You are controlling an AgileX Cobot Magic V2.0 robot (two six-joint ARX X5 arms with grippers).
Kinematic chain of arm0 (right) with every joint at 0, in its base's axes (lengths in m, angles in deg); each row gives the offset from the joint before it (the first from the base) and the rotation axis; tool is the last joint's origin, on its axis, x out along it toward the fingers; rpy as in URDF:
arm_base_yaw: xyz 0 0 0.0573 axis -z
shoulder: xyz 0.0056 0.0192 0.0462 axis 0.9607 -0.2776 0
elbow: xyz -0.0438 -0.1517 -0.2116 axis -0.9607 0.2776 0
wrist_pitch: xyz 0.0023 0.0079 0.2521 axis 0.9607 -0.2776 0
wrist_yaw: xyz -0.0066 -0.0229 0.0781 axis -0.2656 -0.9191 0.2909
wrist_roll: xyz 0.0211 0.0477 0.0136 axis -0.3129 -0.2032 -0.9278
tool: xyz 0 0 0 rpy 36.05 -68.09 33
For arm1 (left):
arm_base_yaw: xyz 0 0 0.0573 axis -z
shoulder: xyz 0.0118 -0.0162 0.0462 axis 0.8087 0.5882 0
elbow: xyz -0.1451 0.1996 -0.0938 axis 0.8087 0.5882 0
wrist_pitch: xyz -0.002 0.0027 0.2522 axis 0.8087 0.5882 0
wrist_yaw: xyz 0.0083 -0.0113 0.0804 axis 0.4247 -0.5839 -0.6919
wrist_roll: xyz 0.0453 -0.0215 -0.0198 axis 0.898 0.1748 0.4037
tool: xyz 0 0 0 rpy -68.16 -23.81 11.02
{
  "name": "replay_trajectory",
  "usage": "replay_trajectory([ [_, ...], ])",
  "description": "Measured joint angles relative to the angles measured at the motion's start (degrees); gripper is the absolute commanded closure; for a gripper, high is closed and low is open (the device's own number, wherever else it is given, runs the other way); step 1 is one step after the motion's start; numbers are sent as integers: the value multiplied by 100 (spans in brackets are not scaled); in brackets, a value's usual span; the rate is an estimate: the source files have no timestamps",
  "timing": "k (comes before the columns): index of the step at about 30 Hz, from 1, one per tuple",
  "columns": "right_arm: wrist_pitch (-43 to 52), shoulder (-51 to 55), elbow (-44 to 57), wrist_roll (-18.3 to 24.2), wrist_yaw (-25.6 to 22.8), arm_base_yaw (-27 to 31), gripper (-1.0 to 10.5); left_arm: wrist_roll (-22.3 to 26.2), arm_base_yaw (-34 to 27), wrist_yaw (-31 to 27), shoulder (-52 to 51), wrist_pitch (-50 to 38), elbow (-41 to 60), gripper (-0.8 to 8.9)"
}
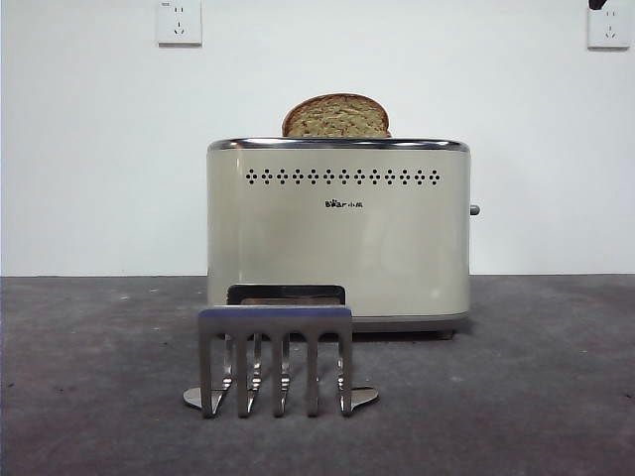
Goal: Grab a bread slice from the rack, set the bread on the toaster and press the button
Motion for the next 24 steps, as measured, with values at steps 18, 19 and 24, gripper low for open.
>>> replay_trajectory([
  [18,1709,883,2151,0,-188,-267,946,0,0,0,372,0,0,817],
  [19,2072,1134,2568,0,-181,-269,946,0,0,0,393,0,0,817],
  [24,3788,2677,4621,0,-195,-114,946,0,0,0,487,0,0,817],
])
